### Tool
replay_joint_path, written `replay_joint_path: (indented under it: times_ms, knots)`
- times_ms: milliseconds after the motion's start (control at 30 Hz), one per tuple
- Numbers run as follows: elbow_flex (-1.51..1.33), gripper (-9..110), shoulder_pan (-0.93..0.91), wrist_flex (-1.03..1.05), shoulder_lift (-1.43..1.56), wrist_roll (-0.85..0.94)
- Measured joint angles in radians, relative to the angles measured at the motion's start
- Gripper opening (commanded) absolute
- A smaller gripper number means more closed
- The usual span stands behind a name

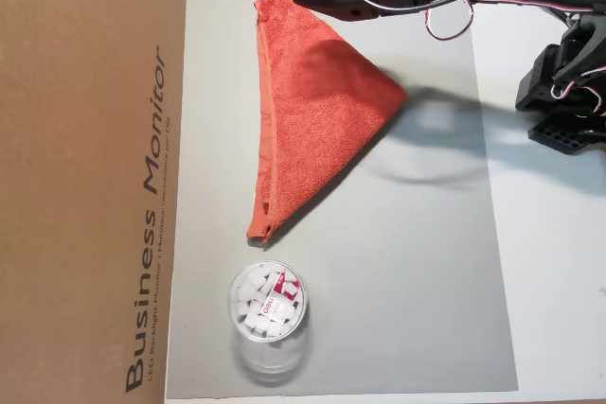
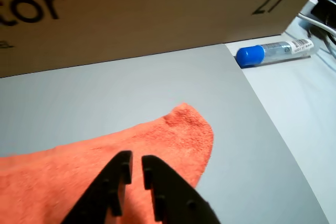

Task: Fold the blanket.

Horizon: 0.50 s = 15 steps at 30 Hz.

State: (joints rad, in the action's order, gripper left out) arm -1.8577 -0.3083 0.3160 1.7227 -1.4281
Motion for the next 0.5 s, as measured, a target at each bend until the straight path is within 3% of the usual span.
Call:
replay_joint_path:
  times_ms: [500]
  knots:
    - [-0.324,0,0.130,0.002,0.417,0.006]
